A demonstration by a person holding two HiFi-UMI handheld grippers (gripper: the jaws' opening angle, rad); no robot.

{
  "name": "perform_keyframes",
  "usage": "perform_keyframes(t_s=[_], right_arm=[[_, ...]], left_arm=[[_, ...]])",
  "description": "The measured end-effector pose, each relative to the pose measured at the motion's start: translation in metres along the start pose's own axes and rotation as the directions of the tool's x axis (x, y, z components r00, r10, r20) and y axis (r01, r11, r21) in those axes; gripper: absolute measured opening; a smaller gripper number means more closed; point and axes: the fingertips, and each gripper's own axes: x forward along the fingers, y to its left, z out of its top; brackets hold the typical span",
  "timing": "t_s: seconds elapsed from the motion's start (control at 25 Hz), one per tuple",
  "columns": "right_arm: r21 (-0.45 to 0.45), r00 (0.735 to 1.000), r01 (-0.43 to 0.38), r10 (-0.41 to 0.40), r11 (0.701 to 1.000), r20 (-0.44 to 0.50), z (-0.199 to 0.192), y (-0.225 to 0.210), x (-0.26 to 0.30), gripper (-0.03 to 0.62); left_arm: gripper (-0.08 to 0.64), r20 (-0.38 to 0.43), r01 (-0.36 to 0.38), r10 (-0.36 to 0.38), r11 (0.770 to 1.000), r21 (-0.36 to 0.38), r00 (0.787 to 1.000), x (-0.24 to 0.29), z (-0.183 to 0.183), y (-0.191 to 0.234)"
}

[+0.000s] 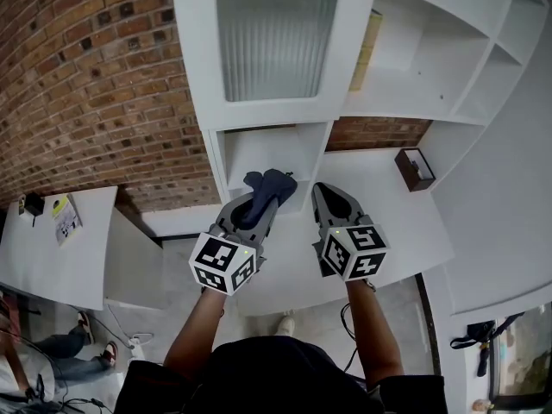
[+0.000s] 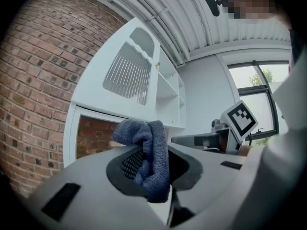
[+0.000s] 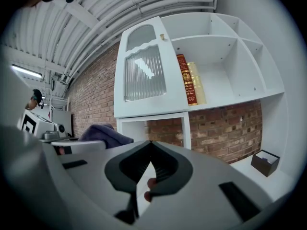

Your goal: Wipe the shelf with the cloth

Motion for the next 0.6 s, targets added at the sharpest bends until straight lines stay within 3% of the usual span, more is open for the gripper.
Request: perform_keyframes(t_s=[0.2, 0.6], right_arm=[[-0.002, 1.0, -0.006, 0.006, 1.0, -0.011, -0.002, -0.019, 0.011, 0.017], [-0.013, 0.999, -0.025, 0.025, 1.0, -0.022, -0.002, -0.045, 0.035, 0.017]], left_arm=[[0.071, -0.02, 0.015, -0.015, 1.0, -0.017, 1.0, 0.026, -0.009, 0.003], [0.071, -0.056, -0.034, 0.033, 0.999, -0.017, 0.998, 0.073, -0.03, 0.025]])
